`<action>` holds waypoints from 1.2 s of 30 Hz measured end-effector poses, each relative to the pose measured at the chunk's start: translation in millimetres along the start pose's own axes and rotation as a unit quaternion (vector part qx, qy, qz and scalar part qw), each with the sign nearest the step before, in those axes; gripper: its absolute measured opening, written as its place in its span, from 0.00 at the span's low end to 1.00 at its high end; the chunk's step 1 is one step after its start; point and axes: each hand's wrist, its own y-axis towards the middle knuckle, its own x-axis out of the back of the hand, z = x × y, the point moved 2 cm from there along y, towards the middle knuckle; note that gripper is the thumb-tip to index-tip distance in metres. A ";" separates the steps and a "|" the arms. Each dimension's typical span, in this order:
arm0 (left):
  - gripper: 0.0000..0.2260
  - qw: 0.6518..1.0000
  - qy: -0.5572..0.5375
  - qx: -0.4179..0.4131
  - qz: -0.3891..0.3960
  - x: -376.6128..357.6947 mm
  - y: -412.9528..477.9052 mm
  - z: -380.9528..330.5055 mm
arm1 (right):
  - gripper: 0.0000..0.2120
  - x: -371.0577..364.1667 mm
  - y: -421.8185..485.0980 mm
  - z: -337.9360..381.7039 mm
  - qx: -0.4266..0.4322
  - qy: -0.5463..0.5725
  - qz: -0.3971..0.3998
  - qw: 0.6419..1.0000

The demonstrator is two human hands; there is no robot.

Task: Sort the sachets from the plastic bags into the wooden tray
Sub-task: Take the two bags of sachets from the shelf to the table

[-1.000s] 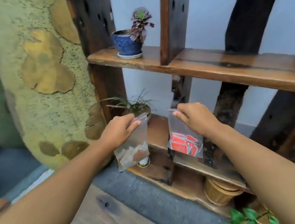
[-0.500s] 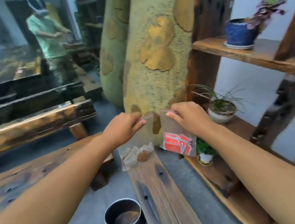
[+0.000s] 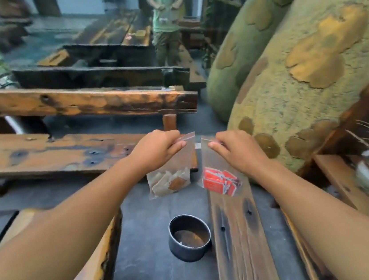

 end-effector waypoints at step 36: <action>0.14 0.823 0.064 0.548 -0.140 53.0 -284.5 219.4 | 0.22 -248.7 208.6 353.0 0.495 0.165 0.223 0.823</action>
